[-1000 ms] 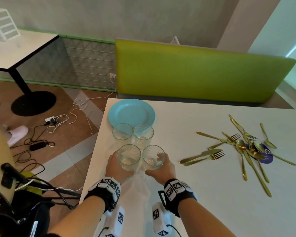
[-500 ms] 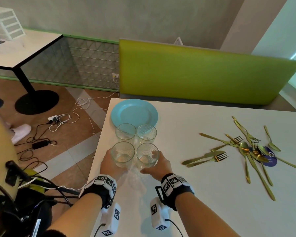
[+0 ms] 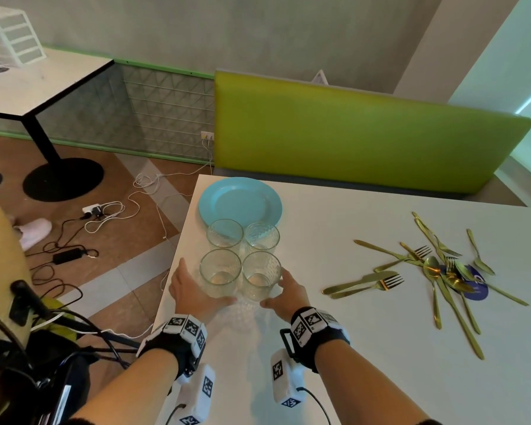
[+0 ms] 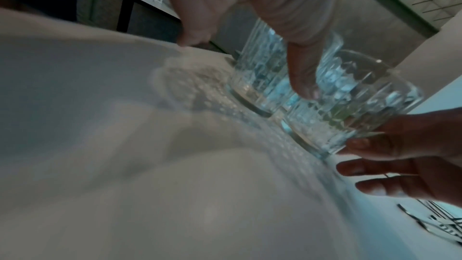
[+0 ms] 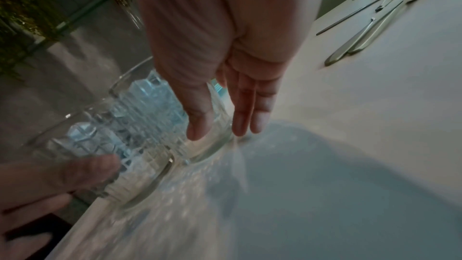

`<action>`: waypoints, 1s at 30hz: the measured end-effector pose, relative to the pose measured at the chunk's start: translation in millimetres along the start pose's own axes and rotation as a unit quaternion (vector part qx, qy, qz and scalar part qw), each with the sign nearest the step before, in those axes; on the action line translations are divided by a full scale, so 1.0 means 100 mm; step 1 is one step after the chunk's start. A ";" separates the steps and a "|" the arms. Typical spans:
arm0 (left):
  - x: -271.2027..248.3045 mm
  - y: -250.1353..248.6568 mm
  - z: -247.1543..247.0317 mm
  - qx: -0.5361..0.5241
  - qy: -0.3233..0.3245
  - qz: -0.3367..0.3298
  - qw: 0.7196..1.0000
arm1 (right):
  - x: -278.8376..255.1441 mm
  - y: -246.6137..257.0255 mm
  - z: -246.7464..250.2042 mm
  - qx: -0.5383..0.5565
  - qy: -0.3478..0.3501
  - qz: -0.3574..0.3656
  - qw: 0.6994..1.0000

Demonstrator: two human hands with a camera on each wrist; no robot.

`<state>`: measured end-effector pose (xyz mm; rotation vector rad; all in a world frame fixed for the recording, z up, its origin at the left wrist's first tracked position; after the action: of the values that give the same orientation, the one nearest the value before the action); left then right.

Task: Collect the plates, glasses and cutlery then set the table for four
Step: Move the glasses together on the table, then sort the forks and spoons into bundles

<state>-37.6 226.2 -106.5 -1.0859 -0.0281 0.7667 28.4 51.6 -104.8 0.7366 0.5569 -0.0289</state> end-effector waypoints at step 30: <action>-0.27 -2.20 -2.94 0.280 0.255 -0.287 0.880 | -0.03 -1.71 2.86 -0.020 -0.175 -0.149 0.973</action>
<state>173.2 -72.2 -65.5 -0.6319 0.2942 -0.0779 123.3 -260.8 -38.2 0.5861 0.3241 -0.4190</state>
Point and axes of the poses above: each hand's wrist, its own x-axis towards the middle knuckle, its own z-axis out of the back of the hand, y = z × x, the point moved 1 cm from there along x, towards the middle knuckle, and after that the axes turned 1 degree about y, right-handed, at the moved point
